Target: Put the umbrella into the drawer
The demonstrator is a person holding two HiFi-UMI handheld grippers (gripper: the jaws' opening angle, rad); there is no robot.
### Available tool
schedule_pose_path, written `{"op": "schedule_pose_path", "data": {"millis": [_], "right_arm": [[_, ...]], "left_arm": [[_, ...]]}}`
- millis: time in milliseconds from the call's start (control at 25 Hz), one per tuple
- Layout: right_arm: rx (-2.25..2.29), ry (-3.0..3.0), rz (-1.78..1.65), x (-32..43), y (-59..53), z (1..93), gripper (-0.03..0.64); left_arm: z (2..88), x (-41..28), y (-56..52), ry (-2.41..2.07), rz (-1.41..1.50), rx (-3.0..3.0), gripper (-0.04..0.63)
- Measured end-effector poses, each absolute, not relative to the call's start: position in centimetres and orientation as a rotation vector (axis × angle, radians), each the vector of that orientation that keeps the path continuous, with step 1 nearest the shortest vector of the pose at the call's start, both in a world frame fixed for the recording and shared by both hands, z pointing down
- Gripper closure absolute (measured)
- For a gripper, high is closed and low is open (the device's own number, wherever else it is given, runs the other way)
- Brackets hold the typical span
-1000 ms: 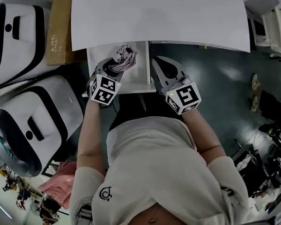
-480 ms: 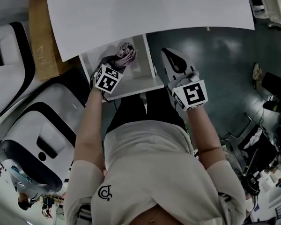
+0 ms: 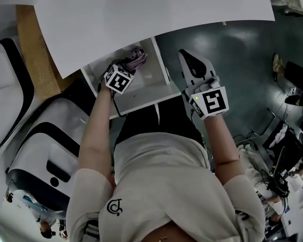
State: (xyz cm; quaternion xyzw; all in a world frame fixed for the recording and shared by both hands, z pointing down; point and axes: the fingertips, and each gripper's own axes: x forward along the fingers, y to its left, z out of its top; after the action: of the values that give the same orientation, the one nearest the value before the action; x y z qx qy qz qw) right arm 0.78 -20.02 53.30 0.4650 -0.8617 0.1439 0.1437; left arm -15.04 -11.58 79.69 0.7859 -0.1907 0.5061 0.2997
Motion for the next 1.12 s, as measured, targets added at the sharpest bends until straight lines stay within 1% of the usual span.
{"op": "schedule_pose_path", "data": {"millis": [200, 360, 400, 440, 560, 640, 800, 840, 920, 960, 1000, 1040, 1120], "right_arm": [[1.384, -2.476, 0.45, 0.9, -19.9, 53.6, 0.611], [1.433, -2.474, 0.467, 1.0, -20.1, 53.4, 0.611], [1.459, -2.474, 0.48, 1.1, -20.1, 53.1, 0.611], [1.485, -2.475, 0.492, 1.2, -20.2, 52.6, 0.611], [1.517, -2.49, 0.502, 1.2, -20.1, 51.2, 0.611], [1.507, -2.503, 0.506, 1.0, -20.1, 50.4, 0.611], [1.465, -2.53, 0.486, 0.3, -19.5, 48.9, 0.611], [1.455, -2.536, 0.476, 0.0, -19.4, 48.5, 0.611], [1.446, -2.545, 0.471, -0.5, -19.0, 47.6, 0.611], [1.445, -2.549, 0.476, -0.7, -18.9, 47.2, 0.611], [1.444, -2.554, 0.482, -0.8, -18.8, 46.7, 0.611], [1.444, -2.559, 0.489, -1.0, -18.7, 46.3, 0.611], [1.442, -2.571, 0.488, -1.2, -18.5, 45.4, 0.611]], "left_arm": [[81.3, -14.9, -11.3, -0.493, 1.366, 2.047, 0.364], [82.1, -15.4, -10.9, -0.527, 1.393, 1.974, 0.345], [82.0, -15.4, -10.9, -0.534, 1.393, 1.963, 0.336], [81.9, -15.4, -10.7, -0.539, 1.39, 1.955, 0.313], [81.0, -15.3, -10.4, -0.533, 1.385, 1.952, 0.224], [79.8, -15.1, -10.6, -0.545, 1.387, 1.973, 0.207], [76.4, -15.8, -12.3, -0.711, 1.297, 1.978, 0.21], [75.3, -16.0, -12.5, -0.743, 1.26, 1.972, 0.219], [72.8, -16.2, -12.8, -0.796, 1.193, 1.984, 0.276], [71.5, -16.3, -12.9, -0.826, 1.176, 2.001, 0.326], [70.3, -16.4, -13.0, -0.858, 1.172, 2.021, 0.391], [69.2, -16.6, -13.2, -0.891, 1.178, 2.044, 0.435], [67.2, -16.7, -13.4, -0.949, 1.194, 2.098, 0.546]]}}
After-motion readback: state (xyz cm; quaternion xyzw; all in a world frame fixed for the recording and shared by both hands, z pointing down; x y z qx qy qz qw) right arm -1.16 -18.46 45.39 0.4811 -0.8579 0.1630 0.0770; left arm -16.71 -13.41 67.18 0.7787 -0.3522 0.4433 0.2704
